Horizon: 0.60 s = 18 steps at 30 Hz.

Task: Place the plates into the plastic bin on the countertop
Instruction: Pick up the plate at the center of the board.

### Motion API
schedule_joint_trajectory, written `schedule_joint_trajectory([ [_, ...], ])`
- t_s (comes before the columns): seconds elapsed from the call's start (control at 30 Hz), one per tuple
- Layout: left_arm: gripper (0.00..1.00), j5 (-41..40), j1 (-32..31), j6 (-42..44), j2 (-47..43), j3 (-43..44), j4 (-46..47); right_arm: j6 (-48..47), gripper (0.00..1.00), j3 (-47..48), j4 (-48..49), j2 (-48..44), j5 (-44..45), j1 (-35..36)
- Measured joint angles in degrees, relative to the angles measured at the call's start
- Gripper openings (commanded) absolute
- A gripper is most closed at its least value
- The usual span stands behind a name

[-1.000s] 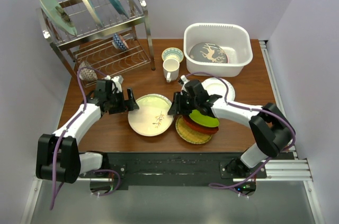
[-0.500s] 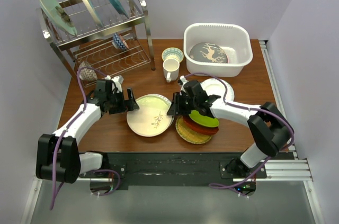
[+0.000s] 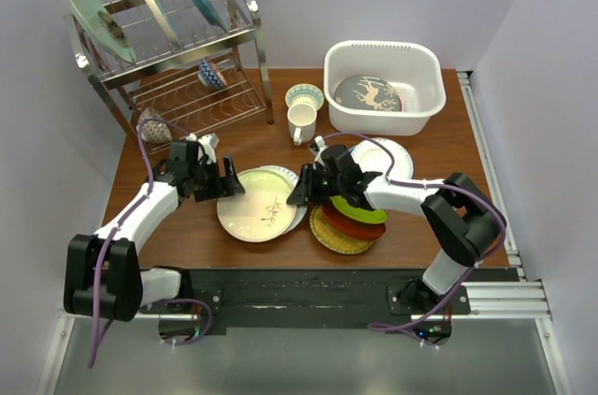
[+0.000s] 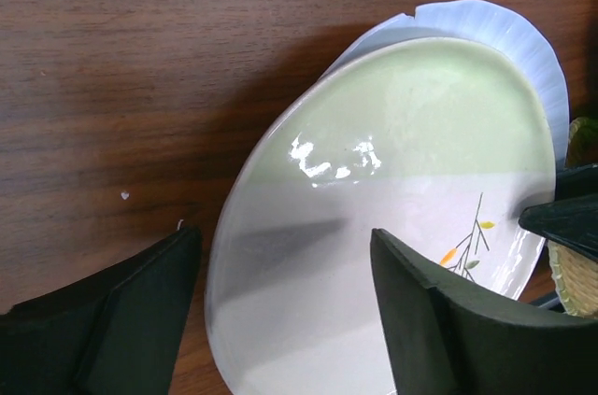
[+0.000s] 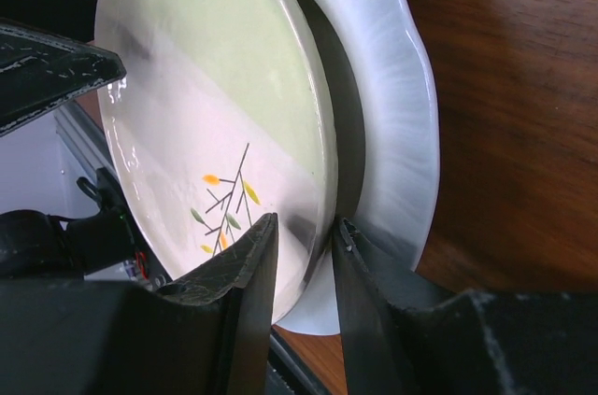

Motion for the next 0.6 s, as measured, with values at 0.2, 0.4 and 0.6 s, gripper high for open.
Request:
schedule_joint_trajectory([
  [0.2, 0.12, -1.6, 1.1, 1.0, 1.1, 0.0, -0.2, 1.2, 0.33, -0.5, 1.5, 0.6, -0.7, -0.3],
  [0.4, 0.0, -2.6, 1.9, 1.8, 0.6, 0.4, 0.3, 1.7, 0.33, -0.7, 2.0, 0.7, -0.7, -0.7],
  [0.6, 0.0, -3.8, 1.9, 2.3, -0.3, 0.4, 0.0, 4.1, 0.33, -1.2, 7.2, 3.4, -1.9, -0.9],
])
